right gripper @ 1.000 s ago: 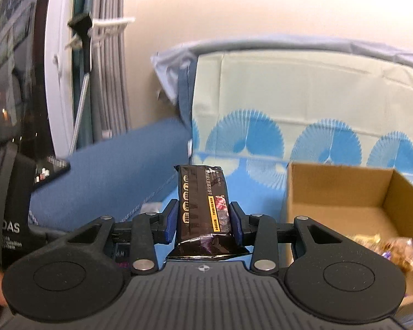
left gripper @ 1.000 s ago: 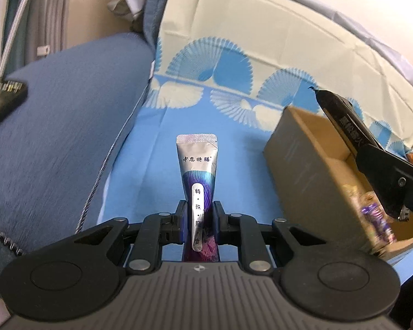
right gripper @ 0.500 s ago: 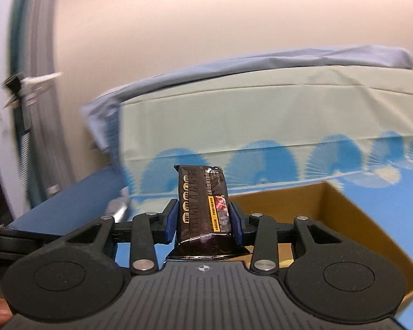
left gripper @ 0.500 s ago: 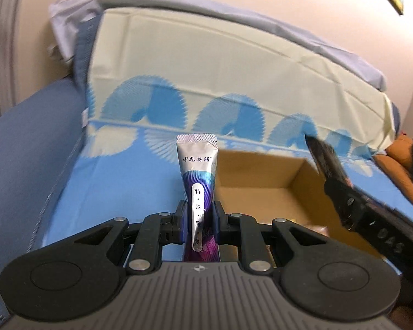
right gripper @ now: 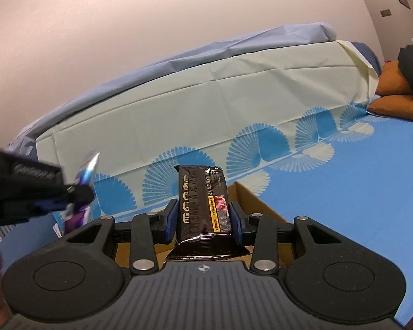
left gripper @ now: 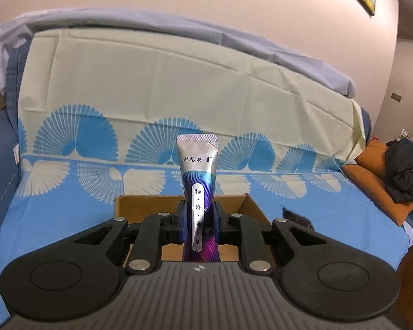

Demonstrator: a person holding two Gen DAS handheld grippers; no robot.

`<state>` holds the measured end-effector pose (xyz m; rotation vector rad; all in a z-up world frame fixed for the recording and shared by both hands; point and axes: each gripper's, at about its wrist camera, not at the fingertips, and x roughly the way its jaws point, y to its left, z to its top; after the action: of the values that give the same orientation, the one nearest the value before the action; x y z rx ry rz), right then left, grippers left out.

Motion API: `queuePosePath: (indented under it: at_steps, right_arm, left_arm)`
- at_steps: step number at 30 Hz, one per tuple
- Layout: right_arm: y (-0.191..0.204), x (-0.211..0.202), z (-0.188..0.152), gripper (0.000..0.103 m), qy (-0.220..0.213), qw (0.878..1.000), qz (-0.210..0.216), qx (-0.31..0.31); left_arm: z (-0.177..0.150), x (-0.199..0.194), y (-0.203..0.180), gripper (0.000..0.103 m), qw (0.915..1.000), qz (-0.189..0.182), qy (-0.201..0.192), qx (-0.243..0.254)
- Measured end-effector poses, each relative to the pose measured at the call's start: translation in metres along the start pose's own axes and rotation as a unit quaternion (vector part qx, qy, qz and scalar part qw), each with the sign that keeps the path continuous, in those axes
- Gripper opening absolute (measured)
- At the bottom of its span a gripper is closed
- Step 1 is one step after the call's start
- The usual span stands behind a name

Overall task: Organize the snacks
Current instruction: 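Carry the tube snack with the left tool while the right tool carries the chocolate bar over the box, then open both tools over the box to drop the tube snack and chocolate bar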

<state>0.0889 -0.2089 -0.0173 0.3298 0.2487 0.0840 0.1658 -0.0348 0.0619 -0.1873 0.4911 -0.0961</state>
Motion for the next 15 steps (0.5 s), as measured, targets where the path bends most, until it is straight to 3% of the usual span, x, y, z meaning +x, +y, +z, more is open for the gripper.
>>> queuePosePath:
  at_steps: [2,5,11,13,15]
  right_arm:
    - [0.001,0.005,0.000,0.042,0.010,1.000,-0.002,-0.007]
    - [0.000,0.009,0.000,0.065,0.021,1.000,-0.009,-0.005]
    - [0.005,0.007,0.001,0.076,0.025,1.000,-0.001,-0.010]
    - [0.005,0.006,0.002,0.085,0.027,1.000,0.001,-0.006]
    - [0.005,0.003,0.003,0.086,0.023,1.000,0.003,-0.002]
  left_arm:
    - [-0.002,0.010,-0.002,0.030,0.9999,0.006,0.016,-0.001]
    - [-0.008,0.008,0.001,0.052,0.9998,-0.002,0.019,-0.005]
    - [-0.027,-0.026,0.015,0.062,0.9998,0.002,0.013,-0.013]
    - [-0.032,-0.045,0.017,0.063,0.9999,0.002,-0.001,-0.015]
    - [-0.038,-0.067,0.016,0.063,0.9998,0.000,-0.020,-0.007]
